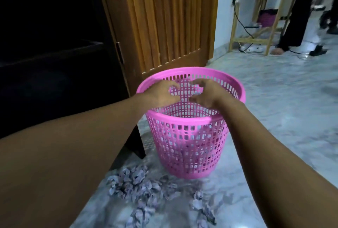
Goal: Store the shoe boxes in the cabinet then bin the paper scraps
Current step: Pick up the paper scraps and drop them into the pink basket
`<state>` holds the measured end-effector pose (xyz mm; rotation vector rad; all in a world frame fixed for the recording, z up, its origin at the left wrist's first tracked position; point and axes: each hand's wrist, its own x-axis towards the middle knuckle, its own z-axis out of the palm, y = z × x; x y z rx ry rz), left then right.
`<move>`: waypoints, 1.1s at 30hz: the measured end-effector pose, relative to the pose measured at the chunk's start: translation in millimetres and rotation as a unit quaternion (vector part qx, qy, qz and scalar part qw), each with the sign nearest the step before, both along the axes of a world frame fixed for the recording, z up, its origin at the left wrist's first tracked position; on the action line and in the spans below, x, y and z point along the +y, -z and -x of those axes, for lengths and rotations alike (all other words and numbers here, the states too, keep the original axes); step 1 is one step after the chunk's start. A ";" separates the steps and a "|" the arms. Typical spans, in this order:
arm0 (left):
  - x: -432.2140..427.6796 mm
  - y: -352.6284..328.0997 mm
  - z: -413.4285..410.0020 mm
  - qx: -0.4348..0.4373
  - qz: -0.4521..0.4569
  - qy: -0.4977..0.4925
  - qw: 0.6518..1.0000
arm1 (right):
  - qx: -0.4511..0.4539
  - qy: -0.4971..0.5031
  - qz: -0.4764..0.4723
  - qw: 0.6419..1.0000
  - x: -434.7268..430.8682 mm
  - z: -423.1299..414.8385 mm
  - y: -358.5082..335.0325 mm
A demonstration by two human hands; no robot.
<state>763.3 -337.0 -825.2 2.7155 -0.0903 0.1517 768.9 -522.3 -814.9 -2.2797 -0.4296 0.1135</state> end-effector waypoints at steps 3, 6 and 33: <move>4.0 -6.1 16.0 0.005 0.023 0.003 1.000 | -0.026 0.025 0.040 0.999 2.3 10.7 -5.6; 10.1 -10.6 41.3 -0.003 0.053 0.010 0.999 | -0.054 0.040 0.059 0.996 8.6 29.1 -10.4; 67.4 234.8 407.3 0.193 -0.010 -0.324 0.926 | -0.151 -0.014 0.071 0.986 99.2 290.9 211.1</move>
